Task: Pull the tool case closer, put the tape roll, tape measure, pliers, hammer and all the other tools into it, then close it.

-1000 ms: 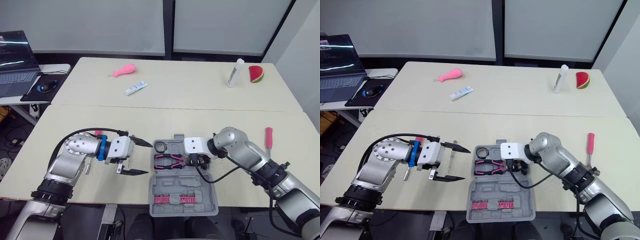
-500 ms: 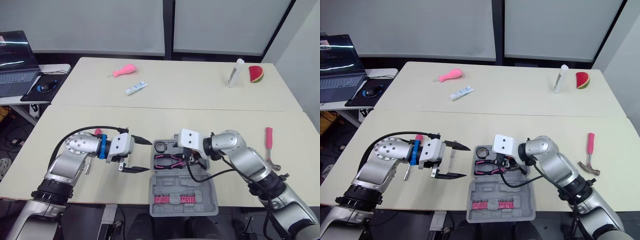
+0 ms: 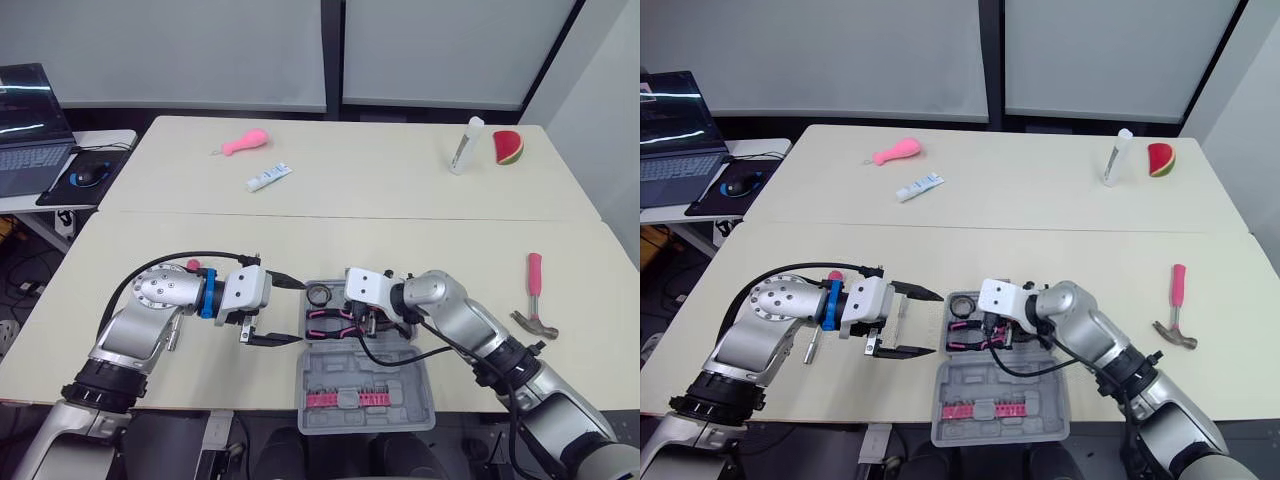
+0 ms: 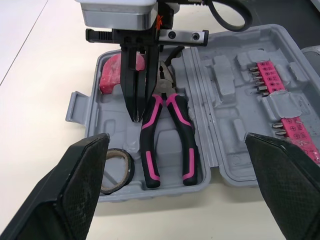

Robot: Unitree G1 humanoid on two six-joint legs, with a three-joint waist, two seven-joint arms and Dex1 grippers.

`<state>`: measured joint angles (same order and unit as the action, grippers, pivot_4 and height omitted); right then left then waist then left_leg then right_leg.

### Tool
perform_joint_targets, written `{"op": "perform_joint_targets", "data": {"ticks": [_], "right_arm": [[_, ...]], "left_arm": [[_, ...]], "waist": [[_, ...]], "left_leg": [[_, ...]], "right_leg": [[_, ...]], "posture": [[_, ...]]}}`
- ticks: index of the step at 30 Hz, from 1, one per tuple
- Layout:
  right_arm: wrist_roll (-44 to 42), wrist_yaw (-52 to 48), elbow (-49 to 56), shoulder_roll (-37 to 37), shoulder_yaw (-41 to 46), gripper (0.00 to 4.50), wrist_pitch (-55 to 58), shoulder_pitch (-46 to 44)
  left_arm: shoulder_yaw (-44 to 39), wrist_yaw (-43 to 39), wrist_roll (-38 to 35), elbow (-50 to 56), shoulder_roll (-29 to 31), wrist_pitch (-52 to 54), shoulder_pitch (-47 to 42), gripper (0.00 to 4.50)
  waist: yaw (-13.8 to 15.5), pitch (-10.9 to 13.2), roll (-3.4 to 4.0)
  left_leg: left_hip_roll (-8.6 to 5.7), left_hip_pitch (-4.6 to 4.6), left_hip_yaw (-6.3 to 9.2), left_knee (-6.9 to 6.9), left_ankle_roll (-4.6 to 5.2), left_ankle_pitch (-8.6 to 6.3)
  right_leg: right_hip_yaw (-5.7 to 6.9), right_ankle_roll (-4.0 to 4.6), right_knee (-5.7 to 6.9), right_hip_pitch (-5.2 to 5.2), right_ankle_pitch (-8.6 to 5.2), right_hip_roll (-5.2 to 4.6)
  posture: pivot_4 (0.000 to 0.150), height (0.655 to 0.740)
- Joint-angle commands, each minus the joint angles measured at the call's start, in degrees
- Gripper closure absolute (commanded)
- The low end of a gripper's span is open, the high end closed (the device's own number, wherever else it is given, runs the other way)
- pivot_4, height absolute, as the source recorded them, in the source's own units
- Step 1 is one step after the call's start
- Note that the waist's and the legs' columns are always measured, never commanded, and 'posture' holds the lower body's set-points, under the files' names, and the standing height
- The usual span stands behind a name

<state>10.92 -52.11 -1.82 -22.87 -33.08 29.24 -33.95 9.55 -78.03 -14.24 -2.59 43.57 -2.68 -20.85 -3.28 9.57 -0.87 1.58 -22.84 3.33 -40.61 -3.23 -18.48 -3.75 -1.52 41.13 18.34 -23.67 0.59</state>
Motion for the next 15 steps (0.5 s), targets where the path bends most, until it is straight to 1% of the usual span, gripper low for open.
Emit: {"op": "perform_joint_targets", "data": {"ticks": [1, 4, 7, 12, 15], "right_arm": [[2.8, -0.3, -1.7, -0.8, -3.1, 4.49, -2.4, 1.0], [4.7, 0.7, -3.0, -0.1, -4.3, 4.49, -3.1, 1.9], [4.3, 2.1, -1.5, 0.9, -2.5, 4.49, -4.9, 2.4], [-1.4, 3.4, 10.0, 2.0, 6.4, 4.49, -3.2, 3.9], [-5.4, 1.6, 19.8, -1.7, 11.7, 4.49, -1.5, 7.6]], "left_arm": [[-1.7, 0.9, -0.4, 1.8, 0.7, -0.2, 0.7, 0.0], [-2.0, 1.2, -0.2, 1.3, 0.8, -0.9, 1.4, 0.0], [-2.5, 1.6, -0.3, 0.2, 0.9, -1.9, 2.2, 0.0], [-3.9, 2.0, -0.2, -2.4, 1.1, -3.3, 3.5, 0.0], [-4.4, 2.5, 0.9, -3.9, 1.6, -4.8, 4.8, 0.0]], "waist": [[0.0, 0.0, 0.0], [0.0, 0.0, 0.0], [0.0, -0.1, 0.01], [0.0, 0.0, 0.06], [0.1, 0.0, 0.07]], "left_leg": [[0.0, 0.0, 0.01, 0.0, 0.0, 0.0], [0.0, 0.02, 0.04, 0.0, 0.0, 0.0], [0.01, 0.09, 0.04, 0.02, 0.01, 0.0], [0.02, 0.03, 0.04, 0.03, 0.0, 0.0], [-0.01, -0.04, 0.04, 0.03, 0.0, 0.0]], "right_leg": [[0.01, 0.0, 0.0, 0.0, 0.0, 0.0], [0.01, 0.0, 0.0, -0.03, 0.0, 0.0], [0.0, 0.0, 0.0, -0.08, 0.0, 0.0], [0.01, 0.0, 0.02, -0.01, 0.0, 0.01], [0.0, 0.0, 0.0, 0.01, 0.0, -0.01]], "posture": [[0.15, 0.74], [0.15, 0.74], [0.15, 0.74], [0.15, 0.74], [0.15, 0.74]]}}
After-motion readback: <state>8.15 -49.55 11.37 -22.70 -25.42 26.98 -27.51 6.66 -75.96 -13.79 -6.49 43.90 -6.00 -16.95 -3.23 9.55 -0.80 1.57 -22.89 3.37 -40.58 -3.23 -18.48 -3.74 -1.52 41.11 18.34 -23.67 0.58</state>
